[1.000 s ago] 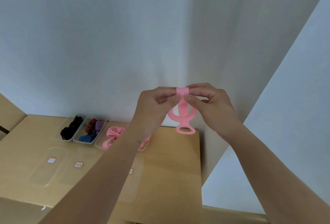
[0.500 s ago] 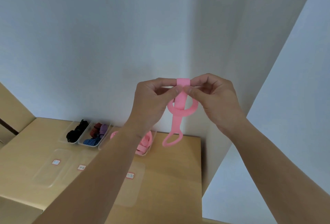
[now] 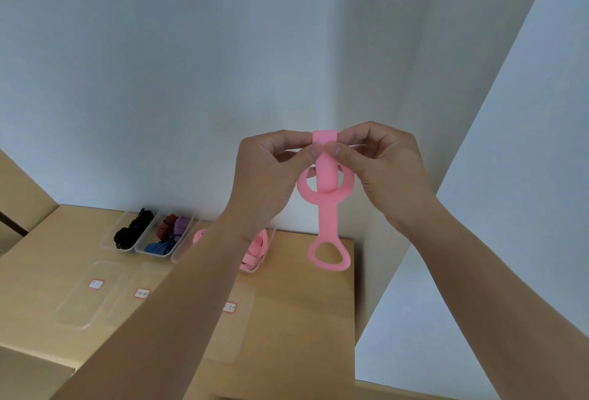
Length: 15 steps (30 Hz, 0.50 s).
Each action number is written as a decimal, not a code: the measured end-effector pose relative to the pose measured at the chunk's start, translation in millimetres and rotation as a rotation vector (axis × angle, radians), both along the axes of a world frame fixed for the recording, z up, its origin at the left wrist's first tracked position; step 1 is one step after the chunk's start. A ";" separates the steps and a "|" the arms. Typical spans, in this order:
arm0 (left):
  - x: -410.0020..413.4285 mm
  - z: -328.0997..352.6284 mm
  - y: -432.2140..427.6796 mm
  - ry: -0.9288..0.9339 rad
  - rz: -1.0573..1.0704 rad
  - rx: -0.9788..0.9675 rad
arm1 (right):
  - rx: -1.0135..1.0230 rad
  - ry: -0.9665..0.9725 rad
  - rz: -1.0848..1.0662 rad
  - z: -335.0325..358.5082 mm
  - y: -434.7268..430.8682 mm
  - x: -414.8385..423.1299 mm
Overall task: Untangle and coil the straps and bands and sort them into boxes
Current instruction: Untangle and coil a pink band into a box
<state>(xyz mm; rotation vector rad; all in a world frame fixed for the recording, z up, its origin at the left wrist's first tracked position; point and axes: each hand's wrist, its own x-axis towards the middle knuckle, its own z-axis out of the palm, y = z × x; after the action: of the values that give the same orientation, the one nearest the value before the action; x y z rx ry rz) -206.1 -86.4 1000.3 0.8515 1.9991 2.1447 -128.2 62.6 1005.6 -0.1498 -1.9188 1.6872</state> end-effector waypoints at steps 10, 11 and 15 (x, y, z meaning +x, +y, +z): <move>-2.7 -1.9 -4.7 0.016 0.055 0.053 | 0.019 0.018 0.029 -0.3 -1.4 -4.2; -2.9 -2.0 -5.3 0.021 0.056 0.054 | 0.040 0.004 0.040 0.0 -0.6 -4.8; -4.1 -2.0 -6.9 0.014 0.043 0.054 | 0.190 -0.029 0.079 1.9 1.9 -7.9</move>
<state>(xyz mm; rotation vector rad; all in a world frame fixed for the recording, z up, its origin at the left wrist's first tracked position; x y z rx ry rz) -210.3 -93.3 998.2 0.8413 1.9925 2.2315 -136.1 64.5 1007.4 -0.0251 -2.1198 1.5488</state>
